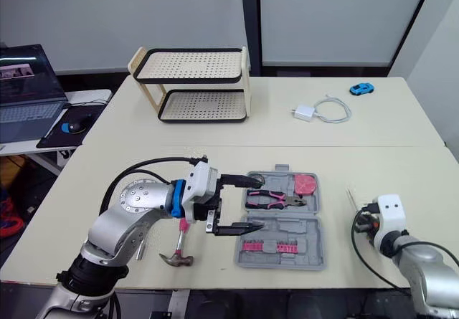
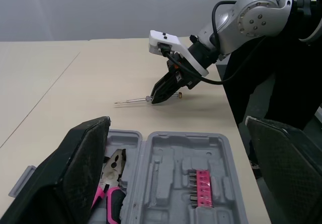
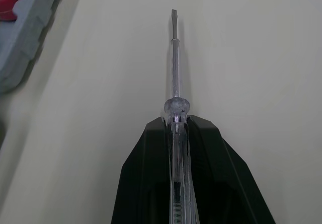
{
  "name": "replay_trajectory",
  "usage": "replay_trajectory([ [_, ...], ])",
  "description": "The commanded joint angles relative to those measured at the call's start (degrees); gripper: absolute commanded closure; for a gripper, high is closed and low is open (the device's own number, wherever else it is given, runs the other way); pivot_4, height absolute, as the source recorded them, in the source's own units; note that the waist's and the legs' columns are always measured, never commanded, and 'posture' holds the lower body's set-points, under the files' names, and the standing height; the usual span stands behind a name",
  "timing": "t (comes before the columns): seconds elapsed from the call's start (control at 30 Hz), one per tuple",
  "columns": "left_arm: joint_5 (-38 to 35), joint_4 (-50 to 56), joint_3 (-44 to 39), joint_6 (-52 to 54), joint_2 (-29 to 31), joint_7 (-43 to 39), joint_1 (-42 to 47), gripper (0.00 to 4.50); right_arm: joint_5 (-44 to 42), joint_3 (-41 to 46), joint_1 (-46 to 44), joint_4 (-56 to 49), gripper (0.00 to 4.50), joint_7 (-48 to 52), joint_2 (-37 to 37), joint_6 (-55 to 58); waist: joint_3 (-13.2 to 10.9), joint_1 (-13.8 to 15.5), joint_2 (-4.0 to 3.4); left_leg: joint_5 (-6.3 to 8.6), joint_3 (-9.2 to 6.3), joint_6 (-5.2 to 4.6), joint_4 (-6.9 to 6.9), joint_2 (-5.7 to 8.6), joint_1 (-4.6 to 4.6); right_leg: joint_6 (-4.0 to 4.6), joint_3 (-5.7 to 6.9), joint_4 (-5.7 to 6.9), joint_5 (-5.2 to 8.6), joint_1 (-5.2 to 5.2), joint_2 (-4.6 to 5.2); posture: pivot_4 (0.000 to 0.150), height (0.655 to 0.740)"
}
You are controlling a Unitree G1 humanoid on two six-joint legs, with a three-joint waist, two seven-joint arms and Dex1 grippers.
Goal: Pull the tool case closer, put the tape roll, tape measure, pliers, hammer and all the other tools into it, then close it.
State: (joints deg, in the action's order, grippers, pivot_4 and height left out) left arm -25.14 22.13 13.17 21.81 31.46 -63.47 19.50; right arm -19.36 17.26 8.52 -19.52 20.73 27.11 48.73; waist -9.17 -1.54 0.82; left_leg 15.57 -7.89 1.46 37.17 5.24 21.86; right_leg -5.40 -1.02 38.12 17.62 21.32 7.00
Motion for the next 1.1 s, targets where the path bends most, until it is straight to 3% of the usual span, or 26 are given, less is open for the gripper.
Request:
replay_trajectory([
  [0.03,-0.65,3.35,-0.27,-2.19,1.85,-2.06,-1.5,0.0,-1.01,2.03,1.84,-7.03,4.24,-3.19,-2.26,2.08,0.03,0.0,-0.04,0.01,0.0,-0.01,0.0,0.0,-0.03,0.0,0.0,0.01,0.0,-0.02,0.0,0.15,0.74],
  [0.27,-1.08,5.33,-0.38,-1.76,2.83,-1.59,-3.24,0.0,-0.24,0.02,6.43,-13.44,4.24,-7.78,-7.77,5.24,0.04,0.04,-0.07,0.12,-0.02,-0.22,-0.05,0.01,-0.05,0.0,0.0,0.01,0.0,0.0,-0.02,0.15,0.74],
  [0.5,-1.23,6.28,-0.27,-1.24,3.09,-0.51,-3.79,0.0,-0.77,-0.44,7.76,-13.55,4.24,-8.18,-9.05,5.6,0.05,-0.01,-0.08,0.13,-0.03,-0.23,-0.07,0.0,-0.06,0.0,0.01,0.01,0.0,0.0,-0.03,0.15,0.74],
  [0.9,-0.7,6.43,0.82,-0.93,2.14,1.26,-3.75,0.0,-3.29,2.43,6.97,-17.08,0.08,-6.83,-6.51,7.98,0.05,0.01,-0.08,0.13,-0.03,-0.24,-0.07,0.0,-0.06,0.0,0.01,0.01,0.0,-0.01,-0.03,0.15,0.74],
  [1.1,-1.62,5.9,1.06,-1.6,1.61,1.0,-3.53,0.0,-8.1,6.36,4.09,-20.51,0.02,0.57,3.8,12.18,0.04,0.01,-0.07,0.13,0.0,-0.25,-0.06,0.0,-0.06,0.0,0.02,0.01,0.0,-0.02,-0.03,0.15,0.74],
])
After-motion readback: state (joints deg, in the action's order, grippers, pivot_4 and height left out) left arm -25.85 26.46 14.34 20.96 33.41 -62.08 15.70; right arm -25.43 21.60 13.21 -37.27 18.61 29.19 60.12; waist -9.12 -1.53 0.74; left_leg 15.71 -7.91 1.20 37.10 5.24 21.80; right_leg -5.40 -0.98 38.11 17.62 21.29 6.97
